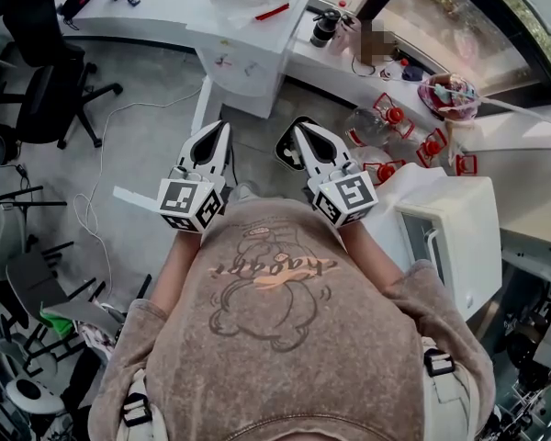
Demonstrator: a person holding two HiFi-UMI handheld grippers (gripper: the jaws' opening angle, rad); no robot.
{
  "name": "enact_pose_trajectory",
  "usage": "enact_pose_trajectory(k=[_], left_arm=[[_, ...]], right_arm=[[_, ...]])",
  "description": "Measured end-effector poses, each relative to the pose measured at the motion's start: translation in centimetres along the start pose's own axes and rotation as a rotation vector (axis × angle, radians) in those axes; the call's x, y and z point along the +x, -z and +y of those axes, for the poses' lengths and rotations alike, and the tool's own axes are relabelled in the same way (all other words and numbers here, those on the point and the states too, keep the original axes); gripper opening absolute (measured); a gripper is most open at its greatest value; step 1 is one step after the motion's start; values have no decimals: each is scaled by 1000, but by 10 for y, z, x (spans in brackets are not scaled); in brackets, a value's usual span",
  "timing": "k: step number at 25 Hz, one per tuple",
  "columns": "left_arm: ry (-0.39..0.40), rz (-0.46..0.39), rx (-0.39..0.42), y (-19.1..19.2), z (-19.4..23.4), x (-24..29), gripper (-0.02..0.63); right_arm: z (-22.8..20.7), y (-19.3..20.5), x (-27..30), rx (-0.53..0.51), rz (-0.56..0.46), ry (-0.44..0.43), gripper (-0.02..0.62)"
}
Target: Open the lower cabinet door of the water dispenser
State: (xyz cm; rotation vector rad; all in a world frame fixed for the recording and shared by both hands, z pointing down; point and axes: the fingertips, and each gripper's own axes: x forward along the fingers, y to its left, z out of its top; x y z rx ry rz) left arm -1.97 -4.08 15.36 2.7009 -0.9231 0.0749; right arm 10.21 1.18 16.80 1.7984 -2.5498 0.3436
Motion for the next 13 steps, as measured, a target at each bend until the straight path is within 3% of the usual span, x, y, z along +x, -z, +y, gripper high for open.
enact_pose_trajectory(k=[13], left_arm=[[-4,11,17,-3,-3,1,12]], right_arm=[[5,1,-1,19,6,-29,5]])
